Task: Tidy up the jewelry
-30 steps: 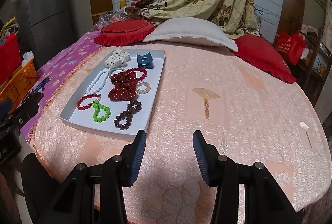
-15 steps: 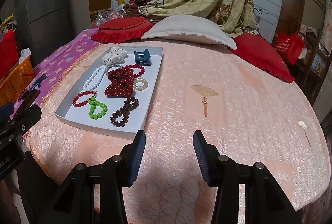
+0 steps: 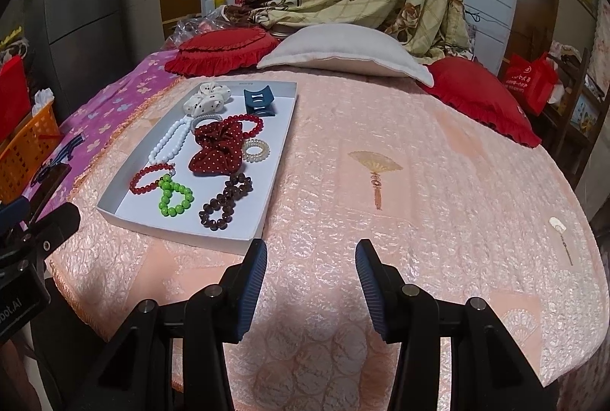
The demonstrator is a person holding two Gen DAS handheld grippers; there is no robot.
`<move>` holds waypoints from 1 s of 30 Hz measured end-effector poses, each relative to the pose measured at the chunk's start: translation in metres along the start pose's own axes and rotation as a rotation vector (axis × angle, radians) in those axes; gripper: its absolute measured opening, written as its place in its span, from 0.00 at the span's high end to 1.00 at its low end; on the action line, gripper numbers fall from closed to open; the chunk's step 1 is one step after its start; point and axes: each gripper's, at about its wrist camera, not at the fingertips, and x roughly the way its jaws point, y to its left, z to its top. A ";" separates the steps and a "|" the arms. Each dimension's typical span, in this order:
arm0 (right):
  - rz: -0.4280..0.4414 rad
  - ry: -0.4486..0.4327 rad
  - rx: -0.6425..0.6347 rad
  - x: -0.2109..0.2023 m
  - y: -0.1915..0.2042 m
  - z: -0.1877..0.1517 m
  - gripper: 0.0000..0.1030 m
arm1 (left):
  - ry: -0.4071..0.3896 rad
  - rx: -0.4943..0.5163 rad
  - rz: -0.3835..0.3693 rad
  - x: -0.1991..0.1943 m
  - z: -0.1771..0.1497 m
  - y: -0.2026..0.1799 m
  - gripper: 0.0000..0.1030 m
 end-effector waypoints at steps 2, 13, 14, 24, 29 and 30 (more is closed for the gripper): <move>0.000 0.000 -0.001 0.000 0.000 0.000 0.55 | 0.008 -0.001 -0.003 0.001 -0.001 -0.001 0.17; -0.003 -0.005 0.008 0.000 -0.003 0.002 0.54 | 0.028 0.011 -0.001 0.007 -0.004 -0.004 0.17; -0.003 -0.006 0.011 0.000 -0.004 0.002 0.54 | 0.029 0.014 -0.001 0.006 -0.004 -0.005 0.18; -0.005 -0.016 0.006 0.000 -0.003 0.003 0.53 | 0.035 0.023 -0.001 0.009 -0.006 -0.009 0.18; -0.005 -0.013 0.005 0.000 -0.003 0.002 0.52 | 0.038 0.021 0.005 0.012 -0.007 -0.009 0.18; -0.005 -0.013 0.004 0.000 -0.003 0.002 0.52 | 0.039 0.021 0.004 0.012 -0.008 -0.008 0.18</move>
